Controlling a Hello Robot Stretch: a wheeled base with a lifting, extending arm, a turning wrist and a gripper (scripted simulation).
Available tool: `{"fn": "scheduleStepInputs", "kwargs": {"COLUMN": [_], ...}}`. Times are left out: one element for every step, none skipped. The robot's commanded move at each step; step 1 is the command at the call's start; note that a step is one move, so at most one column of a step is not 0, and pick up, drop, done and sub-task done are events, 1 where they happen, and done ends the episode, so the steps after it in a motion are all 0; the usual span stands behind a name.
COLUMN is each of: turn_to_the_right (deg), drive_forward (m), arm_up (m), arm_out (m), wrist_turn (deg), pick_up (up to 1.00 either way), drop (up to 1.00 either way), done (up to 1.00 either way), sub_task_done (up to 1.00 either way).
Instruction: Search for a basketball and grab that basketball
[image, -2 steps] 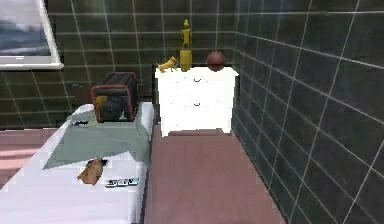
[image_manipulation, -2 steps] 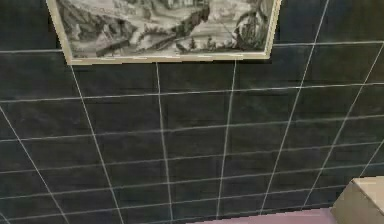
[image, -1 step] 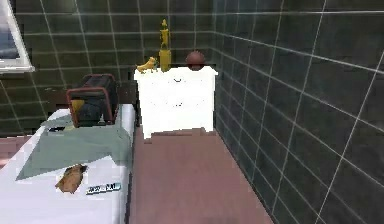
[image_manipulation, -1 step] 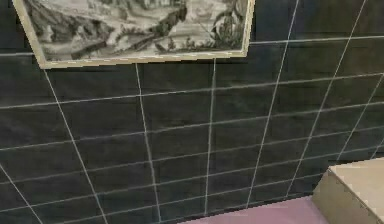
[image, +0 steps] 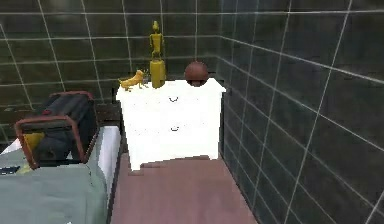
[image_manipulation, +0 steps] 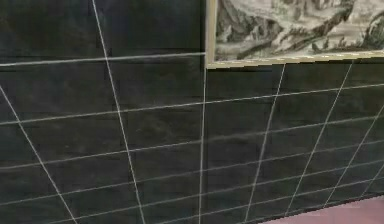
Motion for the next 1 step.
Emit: {"fn": "scheduleStepInputs", "kwargs": {"turn_to_the_right": [3.0], "drive_forward": [0.0], "arm_up": [0.0], "arm_out": [0.0], "wrist_turn": [0.0], "pick_up": [0.0], "drop": [0.0], "done": [0.0], "sub_task_done": [0.0]}}
